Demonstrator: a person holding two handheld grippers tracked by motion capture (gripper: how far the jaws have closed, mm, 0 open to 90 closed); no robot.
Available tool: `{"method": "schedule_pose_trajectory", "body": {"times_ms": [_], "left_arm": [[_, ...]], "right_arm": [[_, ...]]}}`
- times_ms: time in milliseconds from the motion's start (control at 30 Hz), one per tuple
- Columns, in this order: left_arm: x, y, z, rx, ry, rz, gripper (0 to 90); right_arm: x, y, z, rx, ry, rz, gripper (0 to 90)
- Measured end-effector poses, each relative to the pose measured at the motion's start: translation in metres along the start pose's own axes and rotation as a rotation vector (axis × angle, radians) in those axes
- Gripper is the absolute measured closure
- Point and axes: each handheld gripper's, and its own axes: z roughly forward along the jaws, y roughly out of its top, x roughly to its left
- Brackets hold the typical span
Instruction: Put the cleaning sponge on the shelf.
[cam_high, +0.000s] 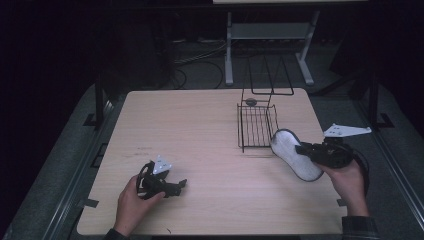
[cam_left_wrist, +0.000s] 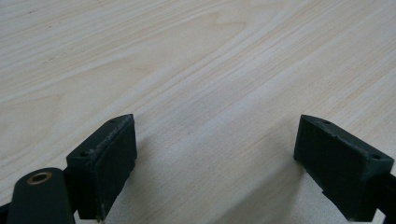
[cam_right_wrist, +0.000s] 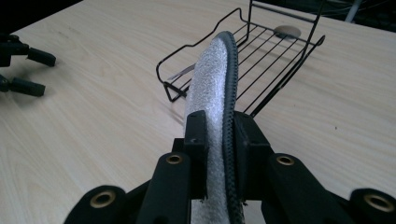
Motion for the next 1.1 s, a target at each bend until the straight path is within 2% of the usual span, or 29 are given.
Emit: {"method": "schedule_pose_trajectory", "body": {"times_ms": [367,1100], "left_arm": [[0.000,0.000,0.000,-0.003,0.000,-0.002,12.3],[0.000,0.000,0.000,0.007,0.000,0.006,12.3]], "right_arm": [[-0.004,0.020,0.011,-0.031,-0.004,-0.014,77.2],[-0.024,0.055,0.050,-0.056,0.021,0.024,77.2]]}}
